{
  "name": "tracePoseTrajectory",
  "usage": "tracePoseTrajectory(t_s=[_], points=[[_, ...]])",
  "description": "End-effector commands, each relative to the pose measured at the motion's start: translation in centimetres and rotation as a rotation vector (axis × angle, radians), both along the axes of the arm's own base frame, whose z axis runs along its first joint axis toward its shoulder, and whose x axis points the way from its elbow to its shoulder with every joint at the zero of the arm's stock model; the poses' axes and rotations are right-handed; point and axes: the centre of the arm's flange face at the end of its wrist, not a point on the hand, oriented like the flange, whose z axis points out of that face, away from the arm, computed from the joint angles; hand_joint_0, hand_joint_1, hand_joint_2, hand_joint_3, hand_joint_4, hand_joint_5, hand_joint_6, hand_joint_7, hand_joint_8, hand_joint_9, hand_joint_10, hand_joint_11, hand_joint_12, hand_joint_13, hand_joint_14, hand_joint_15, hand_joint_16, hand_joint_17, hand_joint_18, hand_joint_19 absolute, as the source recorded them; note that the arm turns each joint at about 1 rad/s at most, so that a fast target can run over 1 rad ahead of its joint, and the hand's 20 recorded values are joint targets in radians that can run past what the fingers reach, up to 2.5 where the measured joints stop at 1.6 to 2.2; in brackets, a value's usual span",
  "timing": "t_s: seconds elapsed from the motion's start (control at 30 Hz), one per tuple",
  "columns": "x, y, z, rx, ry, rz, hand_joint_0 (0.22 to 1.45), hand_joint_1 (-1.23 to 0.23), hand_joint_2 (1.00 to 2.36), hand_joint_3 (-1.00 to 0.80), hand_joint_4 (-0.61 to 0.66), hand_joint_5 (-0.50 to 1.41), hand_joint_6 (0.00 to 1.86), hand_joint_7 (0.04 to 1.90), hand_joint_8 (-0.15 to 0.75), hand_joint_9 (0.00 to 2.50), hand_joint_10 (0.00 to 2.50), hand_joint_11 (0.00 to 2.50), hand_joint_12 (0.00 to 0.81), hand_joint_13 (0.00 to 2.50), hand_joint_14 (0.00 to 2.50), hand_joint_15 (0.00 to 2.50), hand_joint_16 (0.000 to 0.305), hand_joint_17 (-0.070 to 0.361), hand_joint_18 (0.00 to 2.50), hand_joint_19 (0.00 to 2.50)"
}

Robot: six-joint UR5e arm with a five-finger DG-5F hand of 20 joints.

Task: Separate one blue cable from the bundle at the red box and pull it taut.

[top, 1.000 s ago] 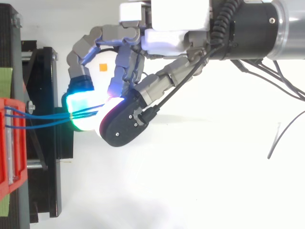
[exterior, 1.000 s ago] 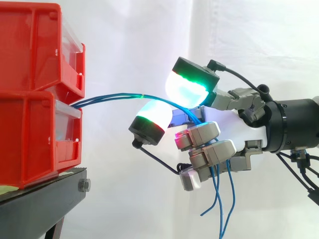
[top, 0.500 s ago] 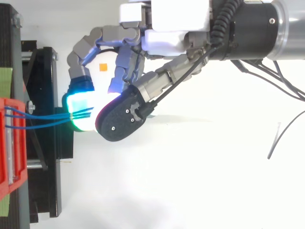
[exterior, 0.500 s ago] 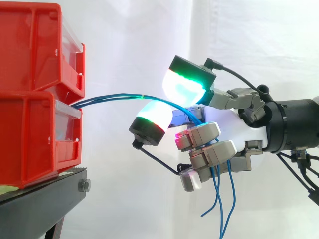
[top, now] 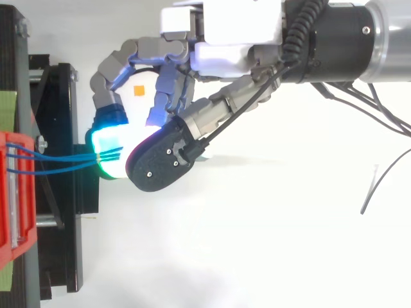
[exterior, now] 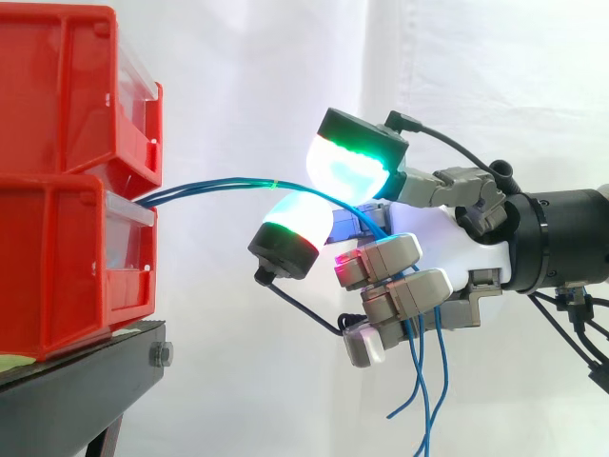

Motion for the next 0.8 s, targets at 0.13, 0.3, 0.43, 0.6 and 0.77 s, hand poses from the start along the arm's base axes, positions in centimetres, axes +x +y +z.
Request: tracePoseTrajectory(t_s=[0.13, 0.3, 0.43, 0.6, 0.77], points=[[0.0, 0.02, -0.01, 0.0, 0.0, 0.0, 0.66, -0.83, 1.01, -0.32, -0.08, -0.18, 0.85, 1.06, 0.25, 1.24, 0.01, 1.59, 0.314, 1.29, 0.02, 1.41, 0.043, 0.096, 0.86, 0.84], [0.0, 0.02, -0.01, 0.0, 0.0, 0.0, 0.71, -0.87, 1.01, -0.41, -0.13, -0.19, 0.86, 1.04, 0.246, 1.23, 0.01, 1.59, 0.313, 1.28, 0.02, 1.39, 0.043, 0.096, 0.87, 0.83], [0.0, 0.02, -0.01, 0.0, 0.0, 0.0, 0.76, -0.88, 1.0, -0.5, -0.15, -0.19, 0.86, 0.99, 0.246, 1.22, 0.01, 1.58, 0.311, 1.27, 0.02, 1.38, 0.043, 0.096, 0.88, 0.81], [0.01, 0.01, -0.01, 0.0, 0.0, -0.001, 0.77, -0.89, 1.0, -0.5, -0.11, -0.19, 0.86, 1.0, 0.245, 1.23, 0.01, 1.56, 0.321, 1.27, 0.02, 1.36, 0.042, 0.095, 0.89, 0.79], [0.0, 0.02, -0.01, 0.0, 0.0, 0.0, 0.75, -0.91, 1.0, -0.5, -0.06, -0.19, 0.86, 0.98, 0.248, 1.22, 0.01, 1.56, 0.324, 1.27, 0.02, 1.36, 0.042, 0.095, 0.89, 0.79]])
